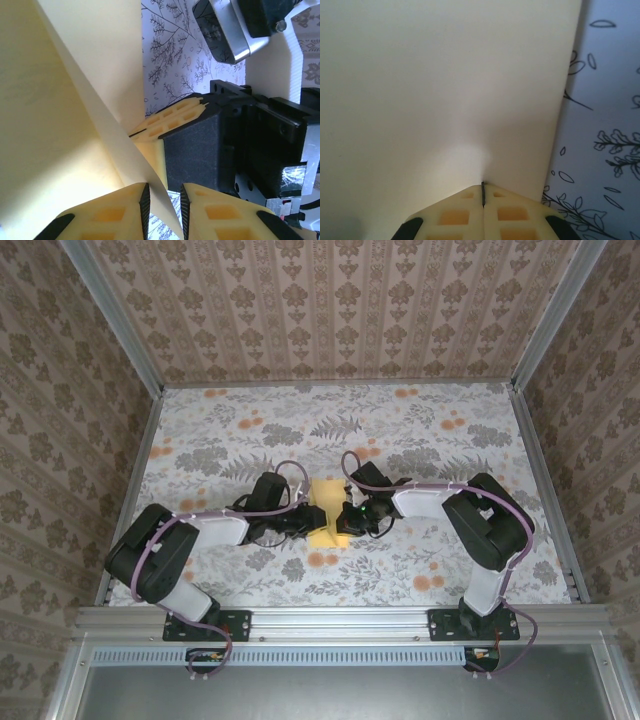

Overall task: Fold a paper plane with a square sheet of paper (pick it up from the middle)
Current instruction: Fold the triangle a second time at the center of the table.

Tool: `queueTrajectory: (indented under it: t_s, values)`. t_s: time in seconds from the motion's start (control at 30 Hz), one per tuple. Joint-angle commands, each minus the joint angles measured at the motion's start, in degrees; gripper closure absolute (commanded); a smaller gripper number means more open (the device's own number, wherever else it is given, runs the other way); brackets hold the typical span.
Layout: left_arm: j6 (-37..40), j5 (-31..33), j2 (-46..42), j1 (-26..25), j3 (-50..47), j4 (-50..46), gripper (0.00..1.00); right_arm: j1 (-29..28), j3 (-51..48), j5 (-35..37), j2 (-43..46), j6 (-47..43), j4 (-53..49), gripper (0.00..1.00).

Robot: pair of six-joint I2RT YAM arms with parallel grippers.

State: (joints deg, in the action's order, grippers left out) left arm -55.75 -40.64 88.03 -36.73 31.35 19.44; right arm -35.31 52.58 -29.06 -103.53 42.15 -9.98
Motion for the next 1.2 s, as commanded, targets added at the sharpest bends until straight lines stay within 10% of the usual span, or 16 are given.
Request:
queueTrajectory:
  t_s: [0.0, 0.53, 1.17]
  values:
    - [-1.1, -1.2, 1.2, -0.4, 0.7, 2.7, 0.72, -0.2, 0.0, 3.5, -1.4, -0.7, -4.5, 0.93]
    - [-4.3, 0.6, 4.8, -0.5, 2.1, 6.3, 0.51, 0.7, -0.3, 4.0, 7.6, 0.1, -4.3, 0.88]
    - [-4.1, 2.0, 5.7, 0.0, 1.7, 4.9, 0.70, 1.8, -7.3, -1.2, 11.4, 2.7, 9.6, 0.68]
